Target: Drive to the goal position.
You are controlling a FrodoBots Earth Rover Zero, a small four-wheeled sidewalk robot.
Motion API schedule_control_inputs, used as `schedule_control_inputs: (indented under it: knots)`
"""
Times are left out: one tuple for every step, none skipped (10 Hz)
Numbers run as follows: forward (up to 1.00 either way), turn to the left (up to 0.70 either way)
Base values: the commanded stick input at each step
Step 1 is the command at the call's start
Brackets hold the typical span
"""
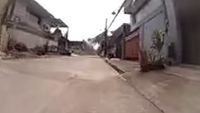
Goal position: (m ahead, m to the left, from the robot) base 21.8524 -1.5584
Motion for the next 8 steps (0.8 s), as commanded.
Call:
schedule_control_inputs:
  knots:
    - [1.00,-0.07]
    - [1.00,-0.23]
    - [1.00,-0.33]
    - [1.00,0.00]
    - [1.00,0.00]
    - [1.00,0.00]
    - [1.00,0.00]
    - [1.00,0.00]
